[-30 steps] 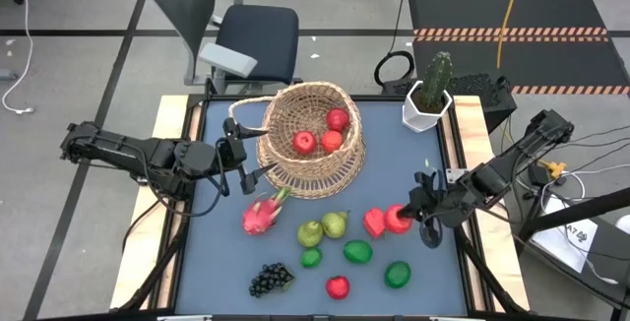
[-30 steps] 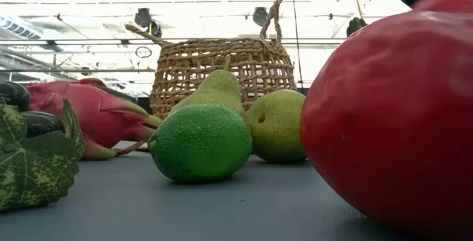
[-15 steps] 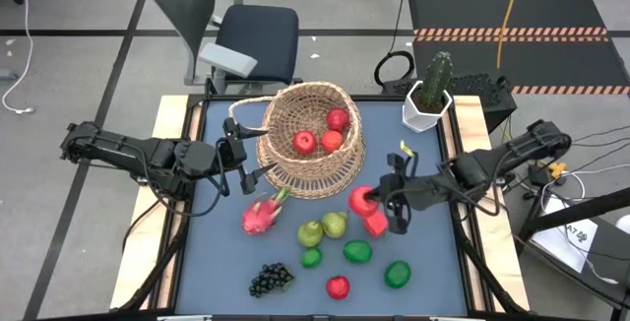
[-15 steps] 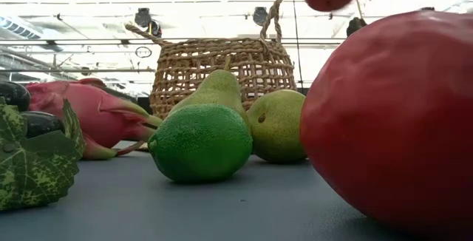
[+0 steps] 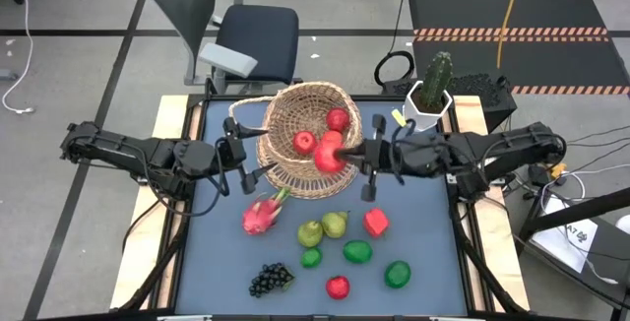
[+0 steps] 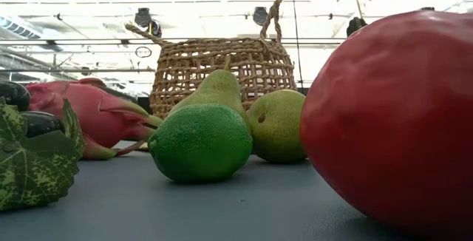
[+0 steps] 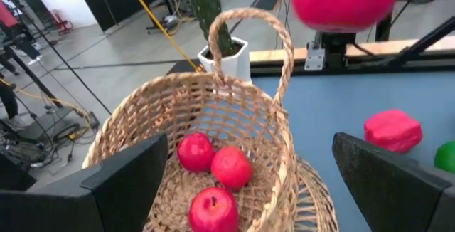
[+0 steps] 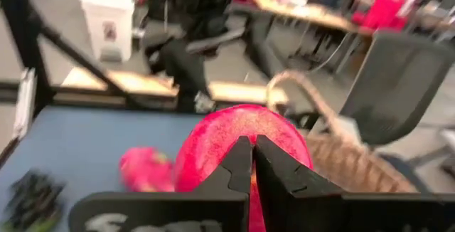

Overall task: Build produce basket
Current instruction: Put the apple into the basket

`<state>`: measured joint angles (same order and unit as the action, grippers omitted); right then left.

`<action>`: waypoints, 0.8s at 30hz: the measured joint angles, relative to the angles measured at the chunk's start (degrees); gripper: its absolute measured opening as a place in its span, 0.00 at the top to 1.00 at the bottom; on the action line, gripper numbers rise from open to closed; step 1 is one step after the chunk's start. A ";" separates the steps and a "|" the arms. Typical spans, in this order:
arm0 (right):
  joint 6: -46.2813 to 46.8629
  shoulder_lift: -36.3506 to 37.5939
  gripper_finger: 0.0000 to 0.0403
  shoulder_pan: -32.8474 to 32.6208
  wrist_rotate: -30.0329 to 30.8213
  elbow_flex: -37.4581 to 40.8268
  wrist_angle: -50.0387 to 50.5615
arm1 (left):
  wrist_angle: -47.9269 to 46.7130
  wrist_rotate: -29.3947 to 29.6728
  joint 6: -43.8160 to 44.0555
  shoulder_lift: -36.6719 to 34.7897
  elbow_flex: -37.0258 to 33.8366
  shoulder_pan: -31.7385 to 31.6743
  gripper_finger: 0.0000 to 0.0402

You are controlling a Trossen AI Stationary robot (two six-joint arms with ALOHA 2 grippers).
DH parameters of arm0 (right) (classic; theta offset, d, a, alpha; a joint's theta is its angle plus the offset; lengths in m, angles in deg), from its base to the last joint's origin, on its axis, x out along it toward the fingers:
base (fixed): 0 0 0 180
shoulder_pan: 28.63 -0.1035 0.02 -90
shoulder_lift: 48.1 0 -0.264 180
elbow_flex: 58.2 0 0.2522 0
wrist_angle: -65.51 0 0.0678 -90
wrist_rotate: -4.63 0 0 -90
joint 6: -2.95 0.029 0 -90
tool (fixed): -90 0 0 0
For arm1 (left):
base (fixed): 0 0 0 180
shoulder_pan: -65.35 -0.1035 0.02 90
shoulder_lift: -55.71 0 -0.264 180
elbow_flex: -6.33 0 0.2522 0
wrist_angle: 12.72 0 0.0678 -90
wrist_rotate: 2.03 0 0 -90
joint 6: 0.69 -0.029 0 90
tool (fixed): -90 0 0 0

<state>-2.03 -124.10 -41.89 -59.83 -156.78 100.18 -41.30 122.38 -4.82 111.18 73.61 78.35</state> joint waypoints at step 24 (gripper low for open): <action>-9.31 -12.43 1.00 20.81 -13.97 -8.27 -21.56 | -0.57 0.00 -0.86 -5.70 0.02 0.48 0.52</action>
<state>-11.34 -136.54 -21.08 -73.79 -165.05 78.62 -41.88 122.38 -5.68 105.48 73.63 78.83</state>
